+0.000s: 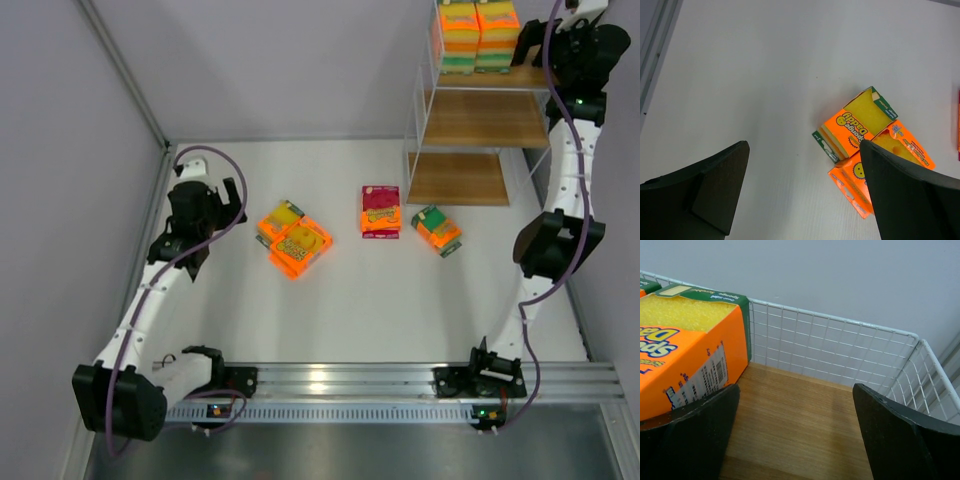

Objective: Place and organize the cleaning sponges onto the shelf

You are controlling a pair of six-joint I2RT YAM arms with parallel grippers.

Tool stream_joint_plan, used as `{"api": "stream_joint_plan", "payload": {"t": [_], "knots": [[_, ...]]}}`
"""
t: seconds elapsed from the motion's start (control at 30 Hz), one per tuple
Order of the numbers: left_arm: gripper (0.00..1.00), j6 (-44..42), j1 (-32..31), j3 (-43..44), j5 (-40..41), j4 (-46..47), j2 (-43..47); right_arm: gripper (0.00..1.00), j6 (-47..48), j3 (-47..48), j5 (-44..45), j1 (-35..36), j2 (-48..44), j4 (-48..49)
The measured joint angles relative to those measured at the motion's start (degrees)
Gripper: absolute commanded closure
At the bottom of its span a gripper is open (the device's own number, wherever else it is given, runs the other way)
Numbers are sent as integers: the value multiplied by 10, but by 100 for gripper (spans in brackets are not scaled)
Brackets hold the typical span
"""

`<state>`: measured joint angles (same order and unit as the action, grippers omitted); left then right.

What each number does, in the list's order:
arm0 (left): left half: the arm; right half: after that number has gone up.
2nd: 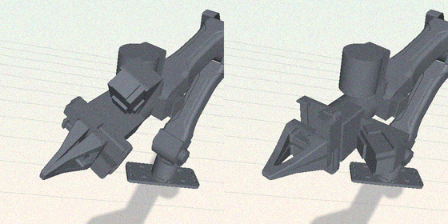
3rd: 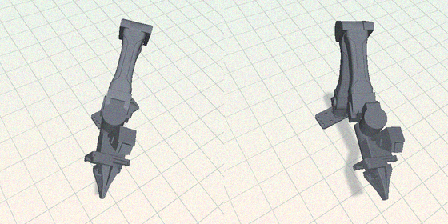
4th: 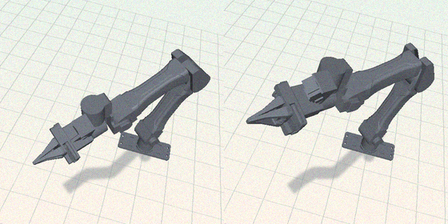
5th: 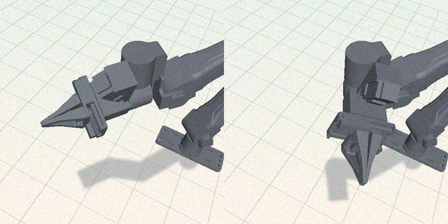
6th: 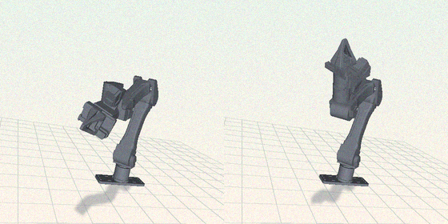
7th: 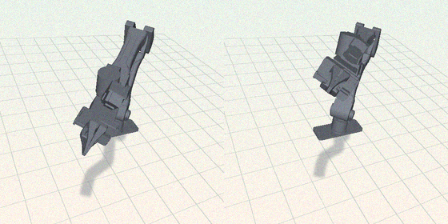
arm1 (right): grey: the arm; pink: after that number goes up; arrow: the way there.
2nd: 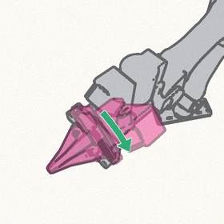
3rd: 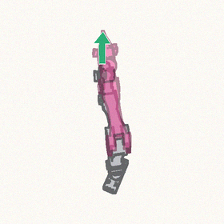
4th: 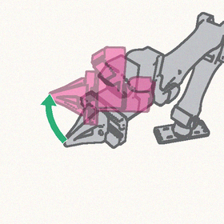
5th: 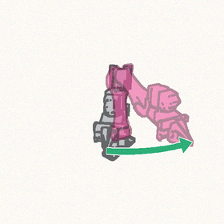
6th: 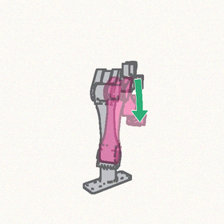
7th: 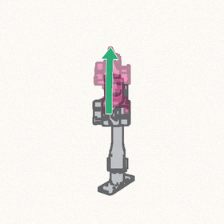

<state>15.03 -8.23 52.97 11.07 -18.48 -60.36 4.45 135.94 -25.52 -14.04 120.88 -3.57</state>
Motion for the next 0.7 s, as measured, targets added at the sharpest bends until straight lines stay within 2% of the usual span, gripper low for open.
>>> {"api": "stream_joint_plan", "payload": {"t": [0.33, 0.7], "knots": [[2, -2, 0, 15, -17, 0, -14, 0, 0, 0, 5, -2, -7, 10], [2, -20, 0, 55, -43, 0, -19, 1, 3, 2, 50, -1, -41, 52]]}}
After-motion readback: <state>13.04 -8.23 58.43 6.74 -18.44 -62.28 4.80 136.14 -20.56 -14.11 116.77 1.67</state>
